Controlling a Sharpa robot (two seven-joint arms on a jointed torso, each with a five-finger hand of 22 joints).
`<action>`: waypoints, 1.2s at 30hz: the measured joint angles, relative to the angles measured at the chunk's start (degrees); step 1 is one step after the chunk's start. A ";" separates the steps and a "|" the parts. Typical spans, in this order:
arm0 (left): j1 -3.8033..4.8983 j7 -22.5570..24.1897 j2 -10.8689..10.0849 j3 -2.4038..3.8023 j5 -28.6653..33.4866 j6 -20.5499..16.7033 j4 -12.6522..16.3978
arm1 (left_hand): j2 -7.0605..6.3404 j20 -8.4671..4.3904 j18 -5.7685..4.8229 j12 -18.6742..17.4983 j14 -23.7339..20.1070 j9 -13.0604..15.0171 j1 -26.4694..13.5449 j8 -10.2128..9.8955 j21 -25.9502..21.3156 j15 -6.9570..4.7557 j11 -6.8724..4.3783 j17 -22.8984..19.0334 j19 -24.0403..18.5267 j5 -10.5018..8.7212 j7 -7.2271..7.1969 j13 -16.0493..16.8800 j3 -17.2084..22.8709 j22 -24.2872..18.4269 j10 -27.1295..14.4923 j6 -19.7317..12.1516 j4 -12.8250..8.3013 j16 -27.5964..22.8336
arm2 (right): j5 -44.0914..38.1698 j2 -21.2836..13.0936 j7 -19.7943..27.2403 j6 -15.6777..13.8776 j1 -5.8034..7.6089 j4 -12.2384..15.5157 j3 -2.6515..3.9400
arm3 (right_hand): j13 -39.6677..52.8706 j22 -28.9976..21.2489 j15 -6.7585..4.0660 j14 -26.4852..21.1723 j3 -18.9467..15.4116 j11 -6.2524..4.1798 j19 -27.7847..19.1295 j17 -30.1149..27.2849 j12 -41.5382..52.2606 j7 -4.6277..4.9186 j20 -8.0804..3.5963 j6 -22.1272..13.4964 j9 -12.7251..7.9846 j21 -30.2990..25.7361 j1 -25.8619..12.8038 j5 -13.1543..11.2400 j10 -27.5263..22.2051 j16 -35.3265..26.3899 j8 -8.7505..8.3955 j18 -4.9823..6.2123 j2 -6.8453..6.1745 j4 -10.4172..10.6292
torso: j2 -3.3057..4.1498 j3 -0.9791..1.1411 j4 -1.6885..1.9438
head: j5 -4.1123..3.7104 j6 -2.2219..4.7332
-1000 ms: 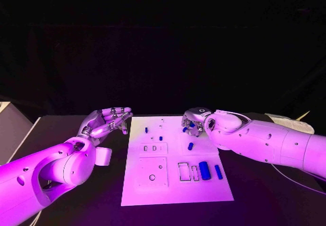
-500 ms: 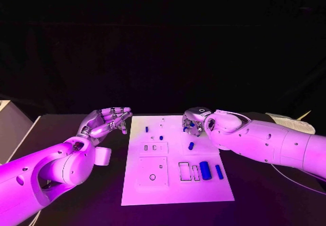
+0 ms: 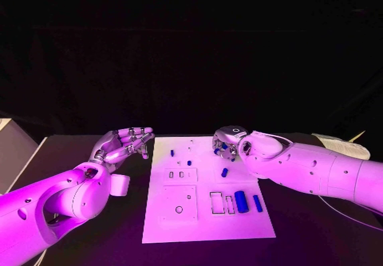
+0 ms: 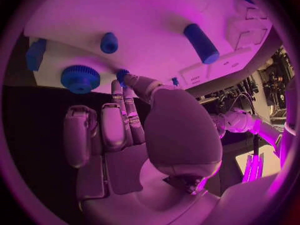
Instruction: Assemble the parts on the task board
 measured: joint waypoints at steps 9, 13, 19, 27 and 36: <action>0.00 0.00 -0.02 0.01 0.00 0.00 -0.06 | 0.00 0.00 0.00 0.00 0.00 0.05 0.00 0.00 0.00 0.00 0.00 0.00 0.00 0.00 0.00 0.00 0.00 -0.01 0.00 0.00 0.00 0.00 | -1.61 0.98 -2.31 -5.44 0.27 0.56 0.13 | 0.00 -0.01 0.00 0.00 0.23 0.00 0.00 0.00 -0.40 0.01 0.00 -0.02 0.16 0.00 0.11 1.22 0.00 0.00 -0.01 0.00 -0.11 -0.24 | 0.05 -0.07 0.04 | -0.08 0.44; 0.00 0.00 -0.04 0.02 0.00 0.00 -0.08 | 0.00 -0.03 0.00 0.00 0.00 0.05 0.00 0.00 -0.01 0.00 0.00 0.00 -0.43 0.00 0.00 0.00 0.16 0.04 0.00 0.00 -0.16 0.00 | -1.99 2.25 -2.94 -7.52 0.31 0.07 0.21 | 0.01 -0.01 0.01 0.00 0.23 0.00 0.00 0.00 -0.47 0.01 0.00 -0.02 0.22 0.00 0.23 1.23 0.00 0.00 -0.01 0.00 -0.23 -0.24 | 0.12 -0.10 0.13 | -0.12 0.64; 0.00 0.01 -0.05 0.03 0.00 0.00 -0.08 | 0.00 -0.01 0.01 0.00 0.00 0.04 0.00 0.00 -0.01 0.00 0.00 0.00 -0.41 0.00 0.00 0.00 0.16 0.04 0.00 0.00 -0.16 0.00 | -2.09 4.99 -3.29 -9.68 0.39 -1.85 0.37 | 0.04 -0.01 0.01 0.00 0.08 0.00 0.00 0.07 -0.62 0.01 0.00 -0.02 0.22 0.00 0.06 1.54 0.00 0.23 -0.01 0.00 -0.41 -0.39 | 0.22 -0.14 0.19 | -0.18 1.03; 0.00 0.01 -0.06 0.08 0.00 0.01 0.00 | 0.00 0.00 0.00 0.00 0.00 0.04 0.00 0.00 0.19 0.00 0.20 0.00 -0.41 0.00 0.00 0.00 0.16 0.04 -0.20 0.00 -0.16 0.00 | -1.75 8.17 -3.05 -10.92 0.40 -5.01 0.43 | 0.38 0.03 0.01 0.00 0.22 0.00 0.00 0.19 -0.69 0.27 0.01 -0.28 0.23 0.00 -0.09 1.55 0.00 0.23 -0.30 0.00 -0.56 -0.54 | 0.36 -0.19 0.27 | -0.15 1.19; 0.01 -0.01 -0.14 0.21 0.00 0.01 0.14 | 0.00 0.00 0.00 0.00 0.00 0.03 0.00 0.00 0.19 0.00 0.20 -0.01 -0.41 0.00 0.00 0.00 0.16 0.03 -0.20 0.00 -0.16 0.00 | -0.88 10.54 -2.37 -11.76 0.27 -8.19 0.45 | 1.12 0.03 0.01 0.00 0.25 0.00 0.00 0.19 -0.91 0.46 0.01 -0.47 0.28 0.00 -0.32 1.55 0.00 0.23 -0.31 0.00 -0.79 -0.58 | 0.64 -0.38 0.68 | -0.13 1.16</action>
